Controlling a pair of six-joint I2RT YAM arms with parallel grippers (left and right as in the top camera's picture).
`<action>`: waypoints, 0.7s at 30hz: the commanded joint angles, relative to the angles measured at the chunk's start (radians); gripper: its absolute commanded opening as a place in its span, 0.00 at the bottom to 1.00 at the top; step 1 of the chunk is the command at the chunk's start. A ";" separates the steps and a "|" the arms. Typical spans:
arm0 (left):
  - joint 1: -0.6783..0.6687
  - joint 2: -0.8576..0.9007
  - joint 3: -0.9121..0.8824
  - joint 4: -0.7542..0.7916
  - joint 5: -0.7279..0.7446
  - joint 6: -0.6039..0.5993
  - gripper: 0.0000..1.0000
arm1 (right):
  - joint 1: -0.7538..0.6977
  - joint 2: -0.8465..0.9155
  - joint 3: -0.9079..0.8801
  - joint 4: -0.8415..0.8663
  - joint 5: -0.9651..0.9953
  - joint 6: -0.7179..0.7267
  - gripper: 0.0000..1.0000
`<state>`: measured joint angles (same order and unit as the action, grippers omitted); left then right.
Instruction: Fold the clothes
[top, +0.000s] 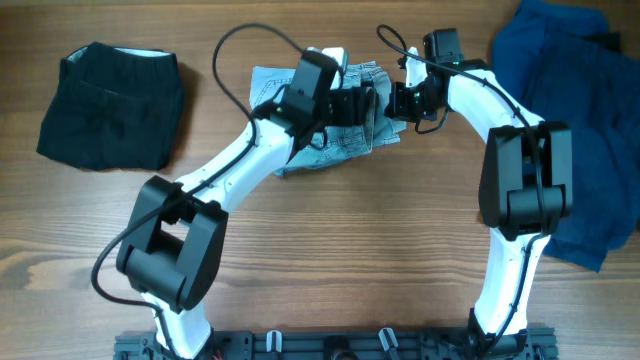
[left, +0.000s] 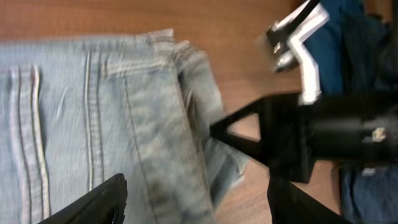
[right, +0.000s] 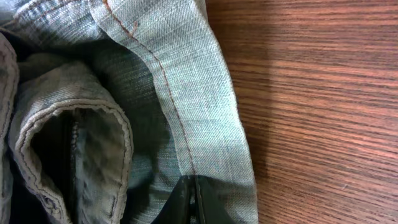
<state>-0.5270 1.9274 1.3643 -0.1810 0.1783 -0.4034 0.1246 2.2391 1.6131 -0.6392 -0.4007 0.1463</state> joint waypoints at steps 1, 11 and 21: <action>-0.012 0.057 0.064 -0.031 -0.050 0.106 0.70 | 0.006 0.060 -0.003 -0.004 0.007 0.011 0.05; -0.104 0.122 0.064 -0.033 -0.260 0.190 0.53 | 0.006 0.060 -0.003 -0.007 0.007 0.011 0.04; -0.143 0.122 0.064 -0.063 -0.370 0.190 0.06 | 0.006 0.060 -0.003 -0.008 0.008 0.011 0.04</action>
<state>-0.6636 2.0312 1.4185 -0.2367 -0.1566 -0.2195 0.1246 2.2395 1.6131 -0.6395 -0.4007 0.1463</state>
